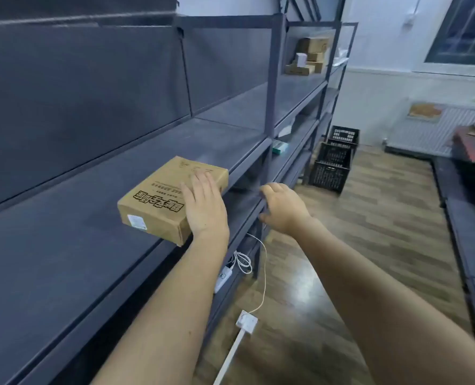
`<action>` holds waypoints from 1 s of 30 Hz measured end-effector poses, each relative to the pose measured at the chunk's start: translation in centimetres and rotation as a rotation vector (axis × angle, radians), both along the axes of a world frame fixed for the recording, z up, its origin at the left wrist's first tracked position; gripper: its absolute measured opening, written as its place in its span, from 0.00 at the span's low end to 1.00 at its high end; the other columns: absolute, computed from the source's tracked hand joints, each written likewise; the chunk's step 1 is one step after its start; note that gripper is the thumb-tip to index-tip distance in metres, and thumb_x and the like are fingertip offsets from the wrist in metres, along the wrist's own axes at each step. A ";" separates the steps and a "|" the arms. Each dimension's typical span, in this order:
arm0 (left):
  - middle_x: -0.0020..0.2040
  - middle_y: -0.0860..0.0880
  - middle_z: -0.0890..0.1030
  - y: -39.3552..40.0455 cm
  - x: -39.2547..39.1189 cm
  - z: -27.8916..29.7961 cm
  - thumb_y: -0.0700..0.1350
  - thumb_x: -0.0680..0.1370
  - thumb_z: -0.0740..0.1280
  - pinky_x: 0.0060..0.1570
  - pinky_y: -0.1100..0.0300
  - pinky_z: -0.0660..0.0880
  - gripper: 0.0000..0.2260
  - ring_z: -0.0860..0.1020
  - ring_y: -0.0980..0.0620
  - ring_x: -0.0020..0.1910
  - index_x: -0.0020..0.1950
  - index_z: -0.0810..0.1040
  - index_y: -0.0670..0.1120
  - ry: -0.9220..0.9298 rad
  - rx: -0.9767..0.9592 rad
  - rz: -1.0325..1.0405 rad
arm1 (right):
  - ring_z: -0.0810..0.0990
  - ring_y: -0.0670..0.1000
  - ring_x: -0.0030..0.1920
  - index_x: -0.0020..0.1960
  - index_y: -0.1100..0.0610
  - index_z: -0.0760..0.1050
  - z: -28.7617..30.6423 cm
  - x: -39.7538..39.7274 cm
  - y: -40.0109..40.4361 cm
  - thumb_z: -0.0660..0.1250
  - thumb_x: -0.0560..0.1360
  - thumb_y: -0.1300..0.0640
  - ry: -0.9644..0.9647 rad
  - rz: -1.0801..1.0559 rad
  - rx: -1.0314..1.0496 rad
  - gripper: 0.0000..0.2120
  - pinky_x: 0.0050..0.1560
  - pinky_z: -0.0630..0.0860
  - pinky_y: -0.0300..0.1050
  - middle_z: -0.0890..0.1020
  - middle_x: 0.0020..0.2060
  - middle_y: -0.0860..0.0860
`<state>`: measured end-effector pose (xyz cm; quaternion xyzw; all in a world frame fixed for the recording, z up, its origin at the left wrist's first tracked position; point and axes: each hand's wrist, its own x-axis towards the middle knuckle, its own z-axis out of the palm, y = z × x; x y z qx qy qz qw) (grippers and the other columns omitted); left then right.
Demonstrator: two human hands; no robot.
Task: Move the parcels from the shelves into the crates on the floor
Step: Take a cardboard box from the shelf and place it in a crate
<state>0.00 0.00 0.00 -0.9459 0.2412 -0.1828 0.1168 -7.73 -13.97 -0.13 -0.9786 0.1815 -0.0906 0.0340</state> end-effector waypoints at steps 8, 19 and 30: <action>0.74 0.34 0.53 1.9 1.5 1.2 0.52 0.82 0.54 0.72 0.43 0.50 0.34 0.54 0.36 0.73 0.74 0.41 0.32 0.043 0.075 0.108 | 0.57 0.56 0.74 0.75 0.60 0.55 0.9 6.2 1.6 0.72 0.70 0.49 -0.022 0.259 -0.087 0.42 0.74 0.52 0.46 0.59 0.75 0.57; 0.72 0.31 0.58 2.8 1.1 0.6 0.41 0.81 0.56 0.68 0.44 0.60 0.25 0.60 0.32 0.70 0.73 0.51 0.32 0.183 -0.028 0.162 | 0.53 0.55 0.75 0.76 0.60 0.53 0.1 8.6 2.7 0.65 0.73 0.61 -0.044 0.407 -0.180 0.35 0.74 0.45 0.46 0.57 0.75 0.55; 0.68 0.39 0.66 2.7 -0.2 2.1 0.46 0.74 0.68 0.64 0.49 0.64 0.32 0.66 0.40 0.66 0.72 0.57 0.38 0.031 -0.018 0.082 | 0.78 0.61 0.56 0.61 0.65 0.74 0.4 6.6 0.8 0.75 0.62 0.60 -0.262 0.440 -0.266 0.28 0.55 0.76 0.49 0.78 0.57 0.60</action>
